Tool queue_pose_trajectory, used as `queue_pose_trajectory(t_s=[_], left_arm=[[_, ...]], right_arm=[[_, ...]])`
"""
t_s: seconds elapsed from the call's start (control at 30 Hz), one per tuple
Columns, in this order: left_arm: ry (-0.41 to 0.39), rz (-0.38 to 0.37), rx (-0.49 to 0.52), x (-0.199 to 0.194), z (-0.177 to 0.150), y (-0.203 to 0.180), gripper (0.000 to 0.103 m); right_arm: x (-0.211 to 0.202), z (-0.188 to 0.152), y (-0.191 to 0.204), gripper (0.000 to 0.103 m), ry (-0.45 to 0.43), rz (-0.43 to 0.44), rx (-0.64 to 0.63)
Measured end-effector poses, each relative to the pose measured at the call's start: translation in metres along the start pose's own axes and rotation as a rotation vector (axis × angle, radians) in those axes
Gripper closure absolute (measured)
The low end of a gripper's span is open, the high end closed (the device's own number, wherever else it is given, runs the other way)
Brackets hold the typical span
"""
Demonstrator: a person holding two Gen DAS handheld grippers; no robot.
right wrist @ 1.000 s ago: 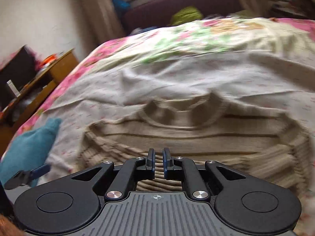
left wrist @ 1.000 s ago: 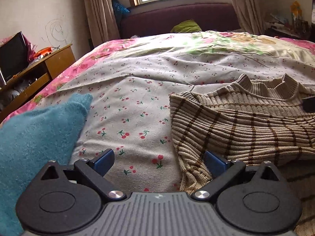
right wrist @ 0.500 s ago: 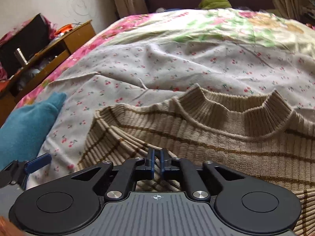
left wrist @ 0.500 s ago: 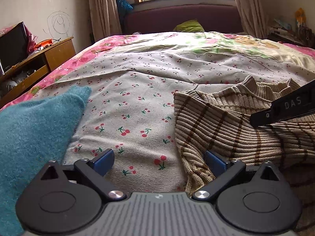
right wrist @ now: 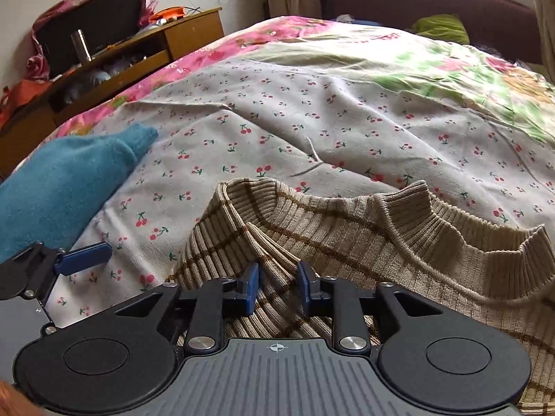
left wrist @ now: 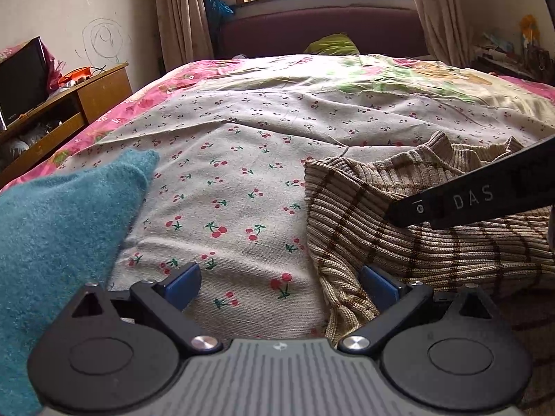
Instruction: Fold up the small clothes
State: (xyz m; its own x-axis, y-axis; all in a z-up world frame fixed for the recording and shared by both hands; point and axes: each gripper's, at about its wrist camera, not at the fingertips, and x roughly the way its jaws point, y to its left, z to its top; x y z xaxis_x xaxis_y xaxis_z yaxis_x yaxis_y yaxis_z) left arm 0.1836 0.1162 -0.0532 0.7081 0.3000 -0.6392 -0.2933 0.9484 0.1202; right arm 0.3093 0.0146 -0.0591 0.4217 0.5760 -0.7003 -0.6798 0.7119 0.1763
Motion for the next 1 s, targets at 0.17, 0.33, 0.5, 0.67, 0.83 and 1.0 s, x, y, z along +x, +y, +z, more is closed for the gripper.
queue_pose_trajectory(t_s=[0.17,0.33,0.5,0.67,0.83,1.0], left_arm=[[0.001,-0.004,0.0,0.001,0.0,0.0,0.0],[-0.001,0.001,0.006,0.001,-0.001,-0.002,0.0],[0.002,0.012,0.023,0.004,-0.003,-0.004,0.0],[-0.005,0.015,0.024,0.0,-0.003,-0.003,0.0],[0.005,-0.035,0.06,-0.028,-0.001,-0.002,0.0],[0.017,-0.126,0.118,-0.078,-0.007,0.005,0.0]], right_arm=[[0.001,0.002,-0.001,0.1,0.005,-0.053,0.022],[0.01,0.004,-0.005,0.101,-0.004,-0.099,0.071],[-0.011,0.004,-0.011,0.1,-0.023,-0.084,0.134],[-0.084,-0.018,-0.019,0.09,-0.068,-0.094,0.152],[-0.17,-0.074,-0.027,0.09,-0.059,-0.136,0.176],[-0.233,-0.14,-0.035,0.09,-0.014,-0.2,0.259]])
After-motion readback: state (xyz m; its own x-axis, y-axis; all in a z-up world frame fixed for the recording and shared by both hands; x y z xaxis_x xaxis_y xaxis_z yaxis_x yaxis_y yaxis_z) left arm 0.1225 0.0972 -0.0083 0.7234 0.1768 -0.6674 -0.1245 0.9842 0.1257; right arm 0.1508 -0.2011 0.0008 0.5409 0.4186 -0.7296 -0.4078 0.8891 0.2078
